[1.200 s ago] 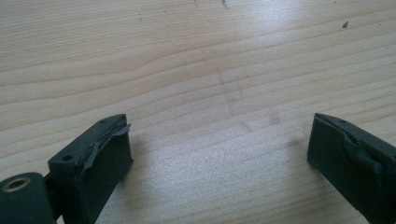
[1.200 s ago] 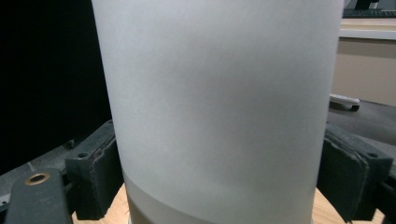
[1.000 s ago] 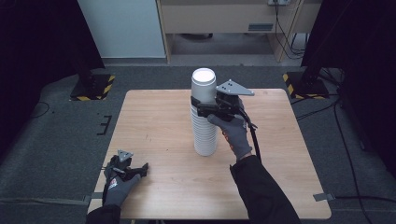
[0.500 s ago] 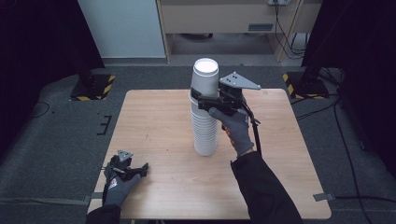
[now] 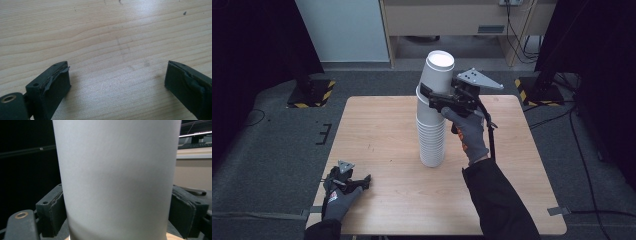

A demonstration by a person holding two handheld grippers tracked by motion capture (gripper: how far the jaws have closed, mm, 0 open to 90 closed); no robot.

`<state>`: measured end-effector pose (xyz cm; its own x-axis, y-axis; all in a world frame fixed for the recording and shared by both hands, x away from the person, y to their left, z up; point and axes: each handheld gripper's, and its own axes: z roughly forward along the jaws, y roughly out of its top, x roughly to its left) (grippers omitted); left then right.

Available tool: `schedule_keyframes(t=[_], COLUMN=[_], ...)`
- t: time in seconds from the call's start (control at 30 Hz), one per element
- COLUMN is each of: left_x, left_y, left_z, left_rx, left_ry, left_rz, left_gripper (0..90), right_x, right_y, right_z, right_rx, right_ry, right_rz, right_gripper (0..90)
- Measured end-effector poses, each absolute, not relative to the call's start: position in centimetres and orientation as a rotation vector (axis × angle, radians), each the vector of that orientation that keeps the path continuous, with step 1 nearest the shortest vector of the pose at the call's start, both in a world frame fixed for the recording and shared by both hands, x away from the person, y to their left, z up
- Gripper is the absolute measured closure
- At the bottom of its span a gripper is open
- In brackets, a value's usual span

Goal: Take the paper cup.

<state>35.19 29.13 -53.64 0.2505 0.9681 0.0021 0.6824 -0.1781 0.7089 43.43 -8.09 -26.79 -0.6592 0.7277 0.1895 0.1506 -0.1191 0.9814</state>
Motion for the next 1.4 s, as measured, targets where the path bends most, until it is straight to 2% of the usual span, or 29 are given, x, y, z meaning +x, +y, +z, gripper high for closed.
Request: schedule_keyframes(t=[0.37,0.77,1.4], left_x=[35.2,35.2,35.2], left_y=[29.1,29.1,29.1], left_z=[-53.6,-53.6,-53.6], left_rx=[1.937,1.936,1.937], left_ry=[1.497,1.497,1.497], left_rz=[0.625,0.625,0.626], left_gripper=[5.4,5.4,5.2], right_x=[42.7,41.8,38.9], right_y=[-9.3,-12.3,-18.5], right_z=[-24.8,-24.4,-29.1], right_rx=[0.953,0.994,1.131], right_ry=[1.677,1.629,1.616], right_rz=[1.864,1.843,1.749], right_gripper=[14.5,14.4,14.3])
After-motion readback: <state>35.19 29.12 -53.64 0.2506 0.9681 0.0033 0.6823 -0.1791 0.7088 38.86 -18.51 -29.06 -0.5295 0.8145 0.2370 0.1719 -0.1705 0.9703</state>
